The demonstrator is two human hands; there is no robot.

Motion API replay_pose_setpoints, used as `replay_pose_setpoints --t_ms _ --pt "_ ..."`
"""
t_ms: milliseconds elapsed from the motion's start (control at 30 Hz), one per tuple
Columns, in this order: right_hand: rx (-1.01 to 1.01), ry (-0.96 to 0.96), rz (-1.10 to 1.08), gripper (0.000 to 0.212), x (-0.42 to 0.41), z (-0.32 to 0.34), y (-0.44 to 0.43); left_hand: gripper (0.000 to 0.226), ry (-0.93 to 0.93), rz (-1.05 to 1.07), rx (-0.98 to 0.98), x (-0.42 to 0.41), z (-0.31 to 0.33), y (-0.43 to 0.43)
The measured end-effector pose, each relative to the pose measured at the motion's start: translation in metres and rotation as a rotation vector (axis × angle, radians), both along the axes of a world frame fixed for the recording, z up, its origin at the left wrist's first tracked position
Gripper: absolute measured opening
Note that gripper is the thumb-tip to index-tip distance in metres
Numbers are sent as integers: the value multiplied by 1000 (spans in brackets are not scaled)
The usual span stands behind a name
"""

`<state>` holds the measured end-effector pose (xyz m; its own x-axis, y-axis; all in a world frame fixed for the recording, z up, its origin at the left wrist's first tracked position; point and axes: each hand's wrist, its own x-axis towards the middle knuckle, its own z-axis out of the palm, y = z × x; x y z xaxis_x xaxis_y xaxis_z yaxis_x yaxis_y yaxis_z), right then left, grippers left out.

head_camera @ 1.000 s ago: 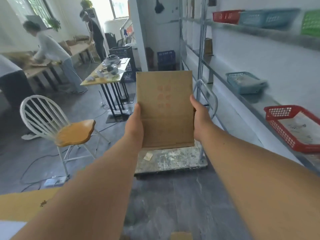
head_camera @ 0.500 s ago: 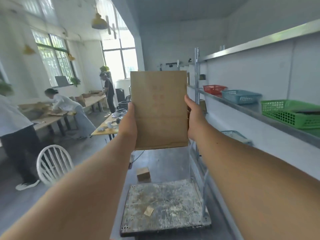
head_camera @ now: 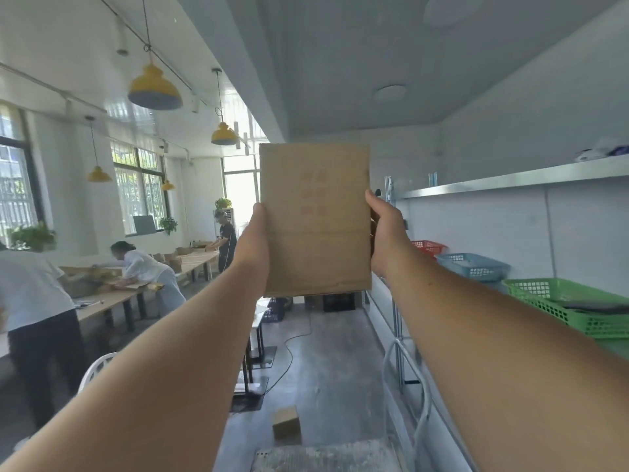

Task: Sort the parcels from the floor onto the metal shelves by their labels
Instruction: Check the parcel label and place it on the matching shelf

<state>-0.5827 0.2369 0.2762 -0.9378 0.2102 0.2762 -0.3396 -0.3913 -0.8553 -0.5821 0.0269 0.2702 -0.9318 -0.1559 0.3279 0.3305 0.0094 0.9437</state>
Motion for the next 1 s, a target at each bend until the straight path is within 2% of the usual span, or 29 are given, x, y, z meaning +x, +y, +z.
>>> replay_pose_setpoints --t_ms 67,167,267,400,533,733,833,933,1000 --pt "21 26 -7 36 6 17 4 64 -22 0 88 8 15 0" --pt "75 70 2 34 15 36 8 46 -106 -71 252 22 34 0" --pt "120 99 -13 34 26 49 11 54 -30 -51 265 31 46 -1" --pt "156 123 -34 31 34 56 18 68 -21 -62 282 36 55 6" --pt "144 69 1 23 45 59 26 67 -51 -46 335 49 58 16" --pt "141 -34 11 33 56 56 47 41 -44 -57 299 57 60 16" --pt "123 -7 21 38 60 52 47 25 -42 -65 283 57 57 18" --pt "59 30 66 42 64 48 43 20 -18 -90 294 59 55 19" --pt "29 41 113 35 67 45 40 10 9 -122 317 62 55 20"
